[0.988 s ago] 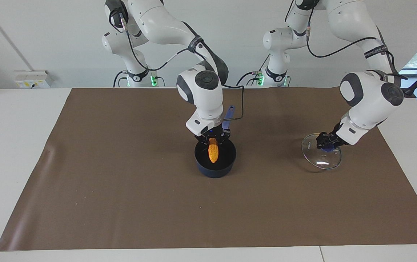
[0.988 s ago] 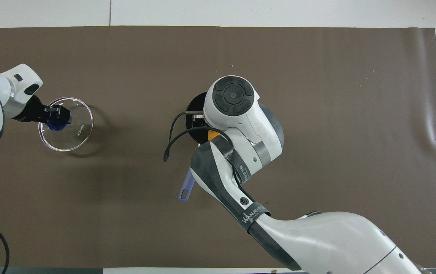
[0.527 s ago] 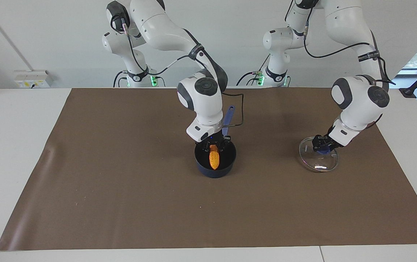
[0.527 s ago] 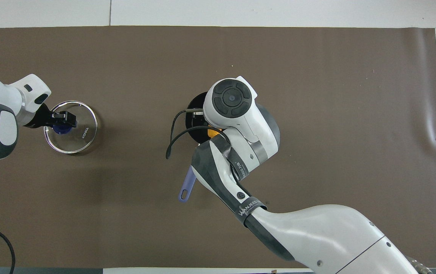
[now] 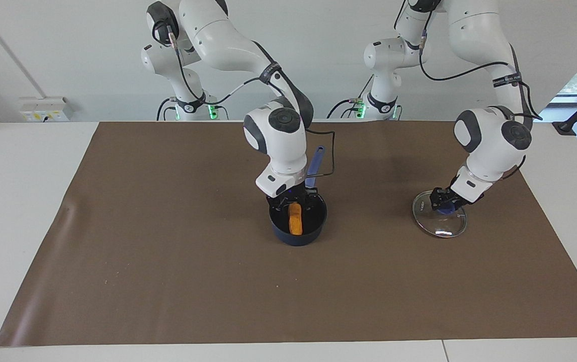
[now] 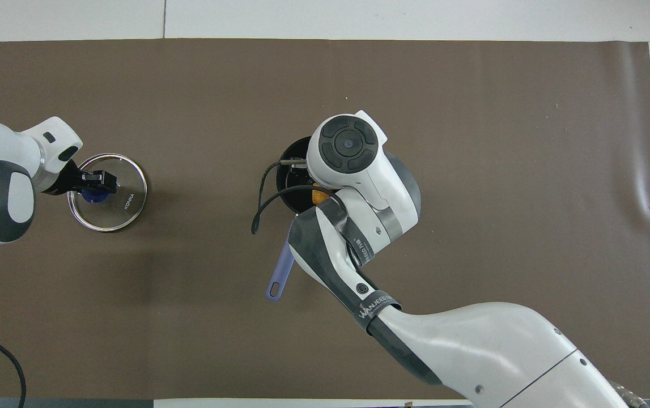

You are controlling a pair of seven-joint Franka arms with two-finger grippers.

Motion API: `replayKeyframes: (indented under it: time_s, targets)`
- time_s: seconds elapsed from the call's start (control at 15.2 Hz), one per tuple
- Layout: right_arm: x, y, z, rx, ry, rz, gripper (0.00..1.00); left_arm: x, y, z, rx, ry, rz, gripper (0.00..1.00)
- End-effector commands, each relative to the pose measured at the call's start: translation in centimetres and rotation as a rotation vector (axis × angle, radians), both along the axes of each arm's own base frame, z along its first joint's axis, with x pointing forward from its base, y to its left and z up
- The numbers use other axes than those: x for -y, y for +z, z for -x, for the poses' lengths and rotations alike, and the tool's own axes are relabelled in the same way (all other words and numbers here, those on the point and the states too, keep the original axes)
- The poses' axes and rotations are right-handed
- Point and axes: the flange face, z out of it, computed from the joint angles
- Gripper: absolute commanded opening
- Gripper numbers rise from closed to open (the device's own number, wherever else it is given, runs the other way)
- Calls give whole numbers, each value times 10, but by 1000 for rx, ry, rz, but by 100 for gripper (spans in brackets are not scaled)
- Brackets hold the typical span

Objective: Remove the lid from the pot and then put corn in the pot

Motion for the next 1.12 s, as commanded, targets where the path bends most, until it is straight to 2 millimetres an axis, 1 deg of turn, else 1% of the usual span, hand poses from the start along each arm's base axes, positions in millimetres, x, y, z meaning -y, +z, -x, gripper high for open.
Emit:
replayKeyframes:
  time_s: [0.0, 0.07, 0.2, 0.26, 0.33, 0.4, 0.46, 0.53, 0.59, 0.66, 0.72, 0.79, 0.86, 0.99, 1.05]
  targets:
    - [37, 47, -10, -21, 11, 61, 100, 0, 6, 9, 29, -14, -20, 31]
    - [70, 73, -11, -42, 23, 76, 100, 0, 7, 8, 29, -13, -19, 99]
    - [129, 130, -10, -63, 41, 85, 100, -3, 15, 3, 36, -7, -20, 100]
    - [157, 155, -6, -71, 31, 81, 100, -1, 22, 2, 40, -10, -20, 100]
    - [184, 177, -1, -84, 30, 87, 100, 2, 32, -2, 43, -8, -20, 100]
    - [208, 199, 5, -84, 40, 88, 100, 4, 45, -6, 36, -7, -20, 100]
    - [230, 215, 11, -87, 50, 90, 100, 4, 64, -12, 30, -1, -19, 100]
    - [259, 231, 16, -94, 56, 93, 100, 6, 82, -17, 21, -1, -17, 100]
    - [286, 239, 22, -119, 56, 97, 100, 13, 96, -20, 10, -3, -16, 100]
    - [304, 246, 29, -144, 59, 109, 100, 26, 108, -21, 5, -5, -18, 100]
    - [317, 248, 34, -164, 69, 118, 100, 31, 120, -20, 11, -4, -19, 100]
    - [339, 246, 33, -176, 63, 101, 100, 35, 138, -18, 33, -11, -19, 100]
    - [350, 246, 32, -174, 80, 98, 100, 44, 151, -11, 36, -22, -20, 100]
    - [360, 245, 34, -191, 103, 116, 100, 46, 185, 12, 13, -28, -25, 100]
    - [361, 245, 39, -216, 100, 120, 100, 47, 201, 24, 2, -30, -28, 100]
